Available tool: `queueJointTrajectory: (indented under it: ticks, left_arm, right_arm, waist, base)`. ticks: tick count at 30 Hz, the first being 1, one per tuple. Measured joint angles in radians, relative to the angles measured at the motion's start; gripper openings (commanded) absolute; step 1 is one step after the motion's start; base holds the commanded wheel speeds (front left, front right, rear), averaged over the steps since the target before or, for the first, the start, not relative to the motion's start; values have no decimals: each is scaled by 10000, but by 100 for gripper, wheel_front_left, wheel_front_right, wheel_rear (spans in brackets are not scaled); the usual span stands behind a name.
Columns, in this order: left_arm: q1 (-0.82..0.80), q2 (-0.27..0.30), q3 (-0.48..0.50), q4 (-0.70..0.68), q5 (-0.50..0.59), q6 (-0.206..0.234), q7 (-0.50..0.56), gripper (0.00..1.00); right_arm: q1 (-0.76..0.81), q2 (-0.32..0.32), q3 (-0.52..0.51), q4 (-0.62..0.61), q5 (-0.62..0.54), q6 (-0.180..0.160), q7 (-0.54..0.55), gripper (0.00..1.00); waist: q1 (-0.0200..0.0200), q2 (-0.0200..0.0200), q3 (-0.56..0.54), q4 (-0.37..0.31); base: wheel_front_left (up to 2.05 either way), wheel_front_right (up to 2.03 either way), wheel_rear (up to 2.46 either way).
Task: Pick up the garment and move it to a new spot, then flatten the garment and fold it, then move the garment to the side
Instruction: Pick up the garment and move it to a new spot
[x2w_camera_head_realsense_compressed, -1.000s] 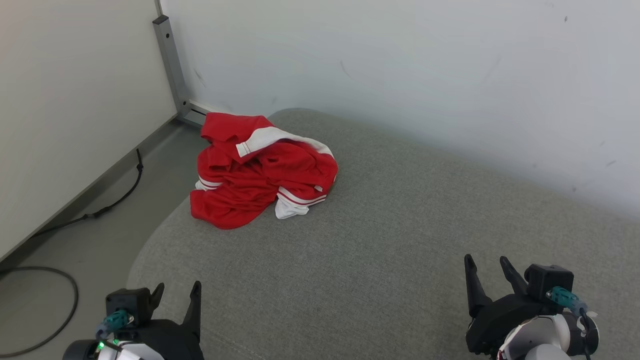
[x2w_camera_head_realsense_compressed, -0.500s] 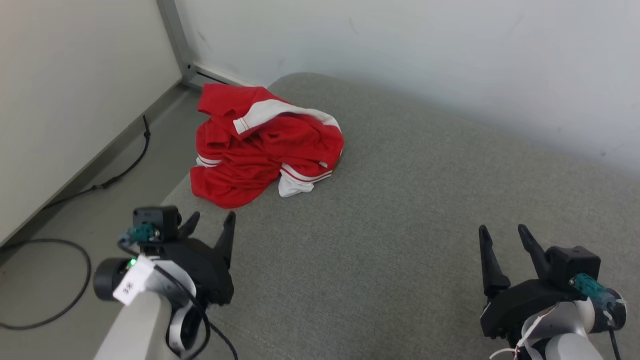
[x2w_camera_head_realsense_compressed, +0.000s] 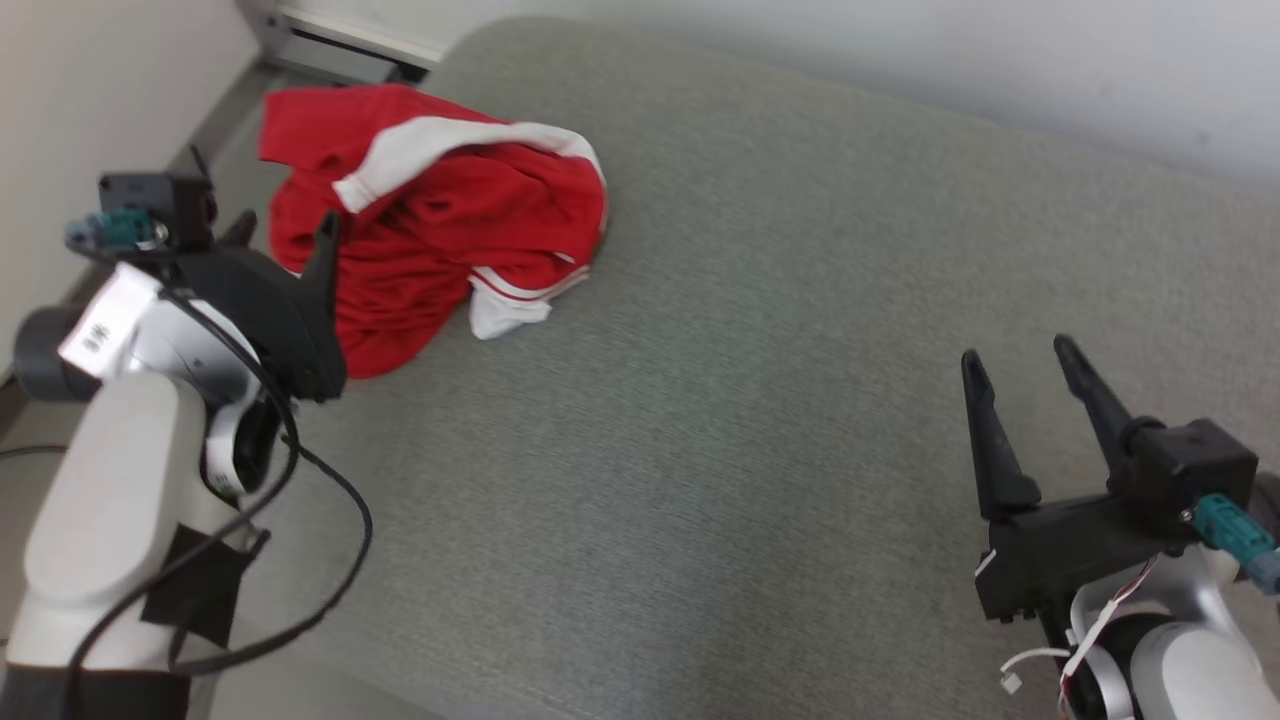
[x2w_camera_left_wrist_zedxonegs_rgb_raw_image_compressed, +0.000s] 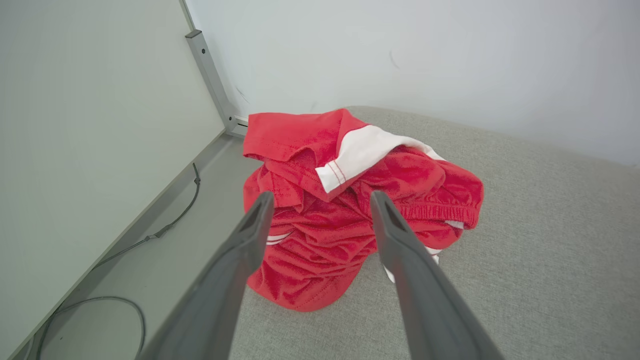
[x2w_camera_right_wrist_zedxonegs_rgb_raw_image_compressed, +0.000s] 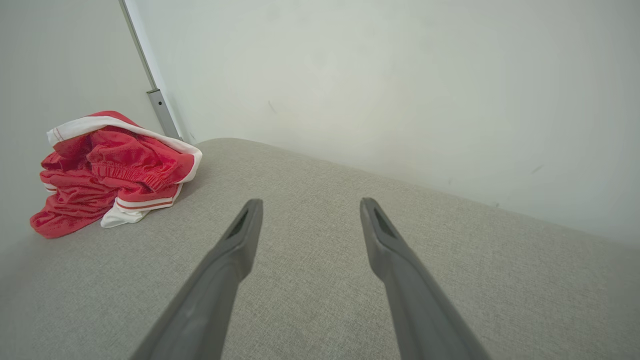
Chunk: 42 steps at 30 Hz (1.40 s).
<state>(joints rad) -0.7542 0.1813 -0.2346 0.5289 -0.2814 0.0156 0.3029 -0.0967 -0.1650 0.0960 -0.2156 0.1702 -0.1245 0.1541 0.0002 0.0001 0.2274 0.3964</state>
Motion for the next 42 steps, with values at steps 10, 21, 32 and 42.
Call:
queueJointTrajectory:
  ticks: [10, 21, 32, 42]
  left_arm:
    - [-1315, 633, -36, 564, 512, 25, 453, 100]
    - [-2433, 495, -217, 1710, 838, 194, 499, 0]
    - [-3010, 299, -560, 2679, 1152, 104, -180, 0]
    - [-3024, -539, -794, 2840, 1221, 8, -1400, 0]
  right_arm:
    - [-579, -259, -23, -1302, -203, 0, 855, 100]
    - [-1216, -420, -362, -1601, -228, 0, 1279, 100]
    - [-1447, -284, -360, -974, -219, 0, 1356, 100]
    - [-1466, 127, -500, -113, 29, 0, 984, 100]
  waist:
    - [0, 1, 1399, -992]
    - [1, 2, 2816, -1577]
    - [-1, 1, 2624, -1602]
    - [-3, 0, 1698, -1532]
  base:
    - [0, 0, 0]
    - [0, 0, 0]
    - [0, 0, 0]
    - [0, 0, 0]
